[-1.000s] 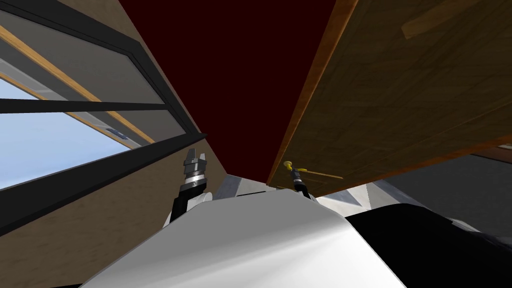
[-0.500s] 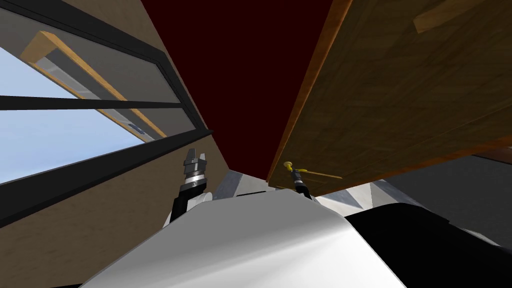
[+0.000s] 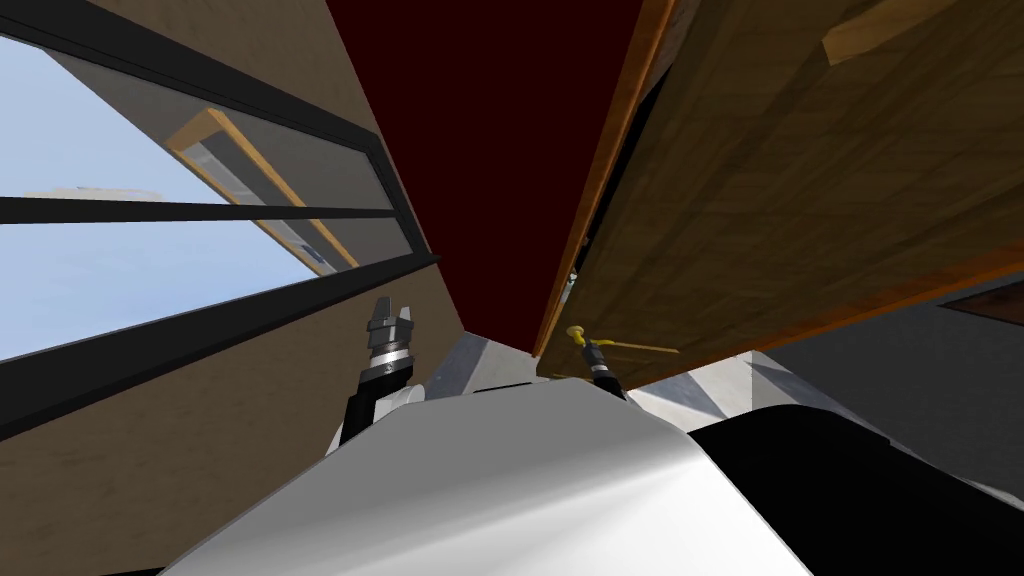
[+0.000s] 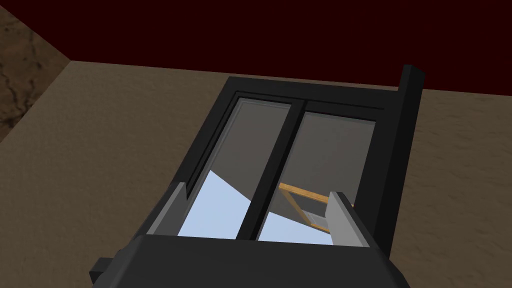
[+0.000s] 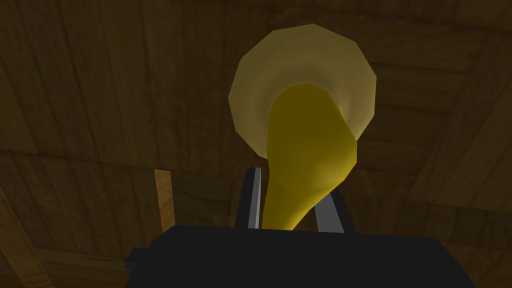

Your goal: Pull the door open

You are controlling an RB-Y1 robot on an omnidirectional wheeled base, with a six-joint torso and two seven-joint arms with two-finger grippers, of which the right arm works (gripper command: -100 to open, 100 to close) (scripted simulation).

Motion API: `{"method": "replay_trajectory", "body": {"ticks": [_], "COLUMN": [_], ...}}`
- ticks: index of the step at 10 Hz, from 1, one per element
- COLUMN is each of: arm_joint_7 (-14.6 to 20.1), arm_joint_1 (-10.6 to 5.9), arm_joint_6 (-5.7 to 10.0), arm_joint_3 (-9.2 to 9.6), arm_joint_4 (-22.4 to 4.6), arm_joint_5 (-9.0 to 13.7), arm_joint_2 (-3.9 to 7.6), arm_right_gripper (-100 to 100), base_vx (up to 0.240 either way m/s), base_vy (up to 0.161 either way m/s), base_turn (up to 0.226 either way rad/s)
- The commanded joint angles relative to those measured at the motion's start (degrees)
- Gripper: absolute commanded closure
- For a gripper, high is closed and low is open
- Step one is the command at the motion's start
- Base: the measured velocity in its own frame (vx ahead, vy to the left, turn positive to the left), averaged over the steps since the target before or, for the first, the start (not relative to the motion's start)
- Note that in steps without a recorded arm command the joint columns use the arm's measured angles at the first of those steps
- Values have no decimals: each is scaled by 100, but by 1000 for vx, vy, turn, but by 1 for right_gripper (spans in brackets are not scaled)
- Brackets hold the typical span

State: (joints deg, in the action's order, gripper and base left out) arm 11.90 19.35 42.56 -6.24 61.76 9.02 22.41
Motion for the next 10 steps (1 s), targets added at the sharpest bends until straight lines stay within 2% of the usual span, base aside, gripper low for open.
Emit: {"method": "replay_trajectory", "body": {"ticks": [1, 5, 9, 10], "arm_joint_7": [0, 231, 407, 378], "arm_joint_1": [0, 258, 454, 401], "arm_joint_6": [0, 411, 738, 676], "arm_joint_3": [0, 166, 287, 287], "arm_joint_4": [0, -73, -126, -163], "arm_joint_5": [0, -35, -60, -61], "arm_joint_2": [0, 211, 385, 343], "arm_right_gripper": [100, 100, 100, 100], "base_vx": [-95, -210, -208, -93], "base_vy": [-10, -40, -43, -4], "base_turn": [23, 164, 153, 22]}}
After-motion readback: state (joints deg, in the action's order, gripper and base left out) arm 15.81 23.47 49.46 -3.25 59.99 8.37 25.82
